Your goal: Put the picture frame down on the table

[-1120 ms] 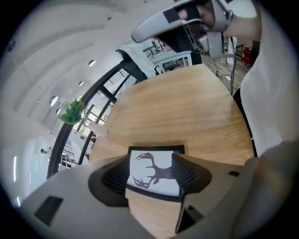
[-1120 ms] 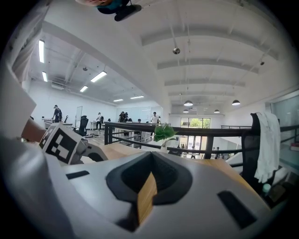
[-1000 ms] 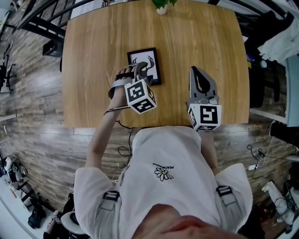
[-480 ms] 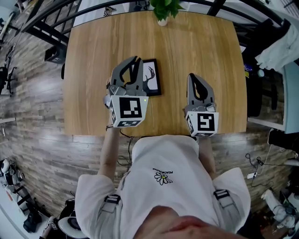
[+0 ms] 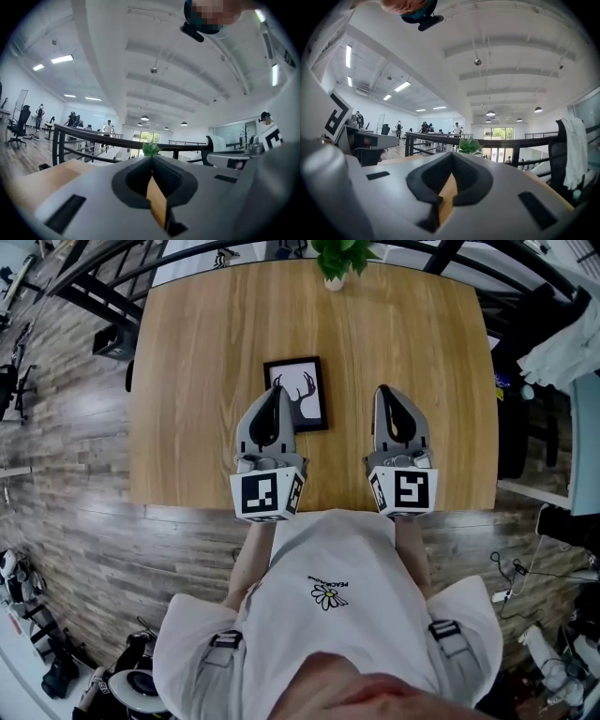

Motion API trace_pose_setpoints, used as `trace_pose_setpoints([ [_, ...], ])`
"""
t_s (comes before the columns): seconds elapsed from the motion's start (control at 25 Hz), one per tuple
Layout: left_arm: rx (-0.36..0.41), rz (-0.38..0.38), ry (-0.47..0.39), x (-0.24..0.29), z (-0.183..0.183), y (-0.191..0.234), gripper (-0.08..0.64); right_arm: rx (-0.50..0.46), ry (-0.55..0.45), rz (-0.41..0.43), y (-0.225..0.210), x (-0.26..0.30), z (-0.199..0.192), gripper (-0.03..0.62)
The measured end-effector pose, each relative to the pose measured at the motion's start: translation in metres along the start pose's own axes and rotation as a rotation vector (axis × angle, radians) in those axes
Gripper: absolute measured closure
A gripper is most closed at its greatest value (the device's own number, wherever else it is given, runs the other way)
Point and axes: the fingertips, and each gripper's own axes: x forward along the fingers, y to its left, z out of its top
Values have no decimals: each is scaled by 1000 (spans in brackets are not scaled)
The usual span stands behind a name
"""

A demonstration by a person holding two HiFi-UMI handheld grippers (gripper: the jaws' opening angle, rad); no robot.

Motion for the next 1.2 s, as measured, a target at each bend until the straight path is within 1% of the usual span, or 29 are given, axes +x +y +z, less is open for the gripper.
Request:
trace_pose_setpoints([
  [0.16, 35, 14, 55, -1, -21, 0, 543, -2, 8, 8, 4, 0, -3, 581],
  [0.28, 47, 30, 74, 0, -27, 5, 543, 20, 22, 13, 5, 1, -8, 581],
  [0.6, 58, 52, 74, -2, -26, 12, 543, 1, 48, 52, 15, 3, -15, 583],
  [0.76, 57, 58, 66, -4, -24, 12, 543, -26, 46, 64, 17, 3, -12, 583],
  [1.2, 74, 63, 75, -5, -26, 16, 543, 4, 56, 59, 18, 2, -18, 583],
])
